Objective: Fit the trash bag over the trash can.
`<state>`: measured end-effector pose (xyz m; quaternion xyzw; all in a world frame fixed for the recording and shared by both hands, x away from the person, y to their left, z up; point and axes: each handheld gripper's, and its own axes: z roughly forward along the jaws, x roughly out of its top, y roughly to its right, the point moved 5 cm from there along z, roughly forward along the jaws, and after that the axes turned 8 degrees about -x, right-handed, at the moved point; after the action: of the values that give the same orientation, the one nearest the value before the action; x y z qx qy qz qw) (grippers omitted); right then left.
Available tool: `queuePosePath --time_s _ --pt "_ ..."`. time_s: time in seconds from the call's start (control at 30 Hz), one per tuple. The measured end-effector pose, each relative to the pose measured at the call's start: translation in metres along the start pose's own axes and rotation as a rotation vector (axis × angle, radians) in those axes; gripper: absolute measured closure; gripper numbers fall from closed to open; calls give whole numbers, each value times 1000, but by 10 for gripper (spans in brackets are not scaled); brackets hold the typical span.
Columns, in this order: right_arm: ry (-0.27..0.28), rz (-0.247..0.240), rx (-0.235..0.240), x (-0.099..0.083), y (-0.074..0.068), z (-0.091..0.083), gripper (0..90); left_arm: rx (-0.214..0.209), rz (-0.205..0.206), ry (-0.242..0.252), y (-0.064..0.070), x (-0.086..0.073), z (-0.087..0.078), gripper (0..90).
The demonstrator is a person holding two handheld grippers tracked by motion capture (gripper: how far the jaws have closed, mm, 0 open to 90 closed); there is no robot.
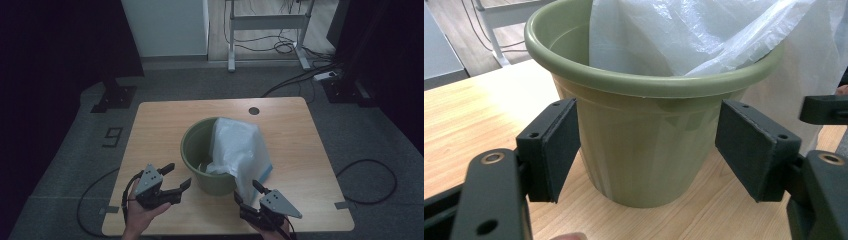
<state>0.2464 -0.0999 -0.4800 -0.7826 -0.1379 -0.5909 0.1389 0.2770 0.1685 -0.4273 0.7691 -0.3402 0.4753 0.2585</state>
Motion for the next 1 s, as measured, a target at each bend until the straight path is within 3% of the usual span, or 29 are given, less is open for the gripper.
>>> queuePosePath --time_s 0.13,0.17,0.2,0.23,0.27,0.3,0.33,0.37,0.53,0.63,0.67,0.7,0.83,0.93,1.0 --pt "-27 0 -48 -8 10 3 404 0 -4 1 -1 0 0 256" --pt "-29 1 -56 -9 13 3 478 -1 -4 1 -1 0 0 256" --pt "-34 -9 -90 -11 20 4 613 -3 -2 2 0 0 0 256" --pt "-32 -8 -114 -11 25 3 670 -3 -1 2 0 1 0 256" --pt "-32 -8 -114 -11 25 3 670 -3 -1 2 0 1 0 256" --pt "-19 -2 -153 -7 36 2 756 -3 -1 3 0 1 0 256" --pt "-19 -2 -153 -7 36 2 756 -3 -1 3 0 1 0 256" --pt "5 -4 -197 1 48 -1 816 -3 -2 4 0 1 0 256" --pt "53 -14 -232 23 68 -7 875 -6 0 5 0 2 0 257" --pt "118 -37 -231 51 77 -13 886 -10 7 5 2 4 1 257" --pt "118 -37 -231 51 77 -13 886 -10 7 5 2 4 1 257" --pt "146 -52 -226 66 78 -15 889 -13 11 3 3 5 2 257" --pt "203 -75 -210 94 77 -16 892 -16 19 0 5 7 3 257" --pt "229 -83 -193 108 73 -15 892 -18 20 4 6 9 3 257" --pt "262 -106 -154 125 62 -12 892 -20 21 6 6 10 3 257"
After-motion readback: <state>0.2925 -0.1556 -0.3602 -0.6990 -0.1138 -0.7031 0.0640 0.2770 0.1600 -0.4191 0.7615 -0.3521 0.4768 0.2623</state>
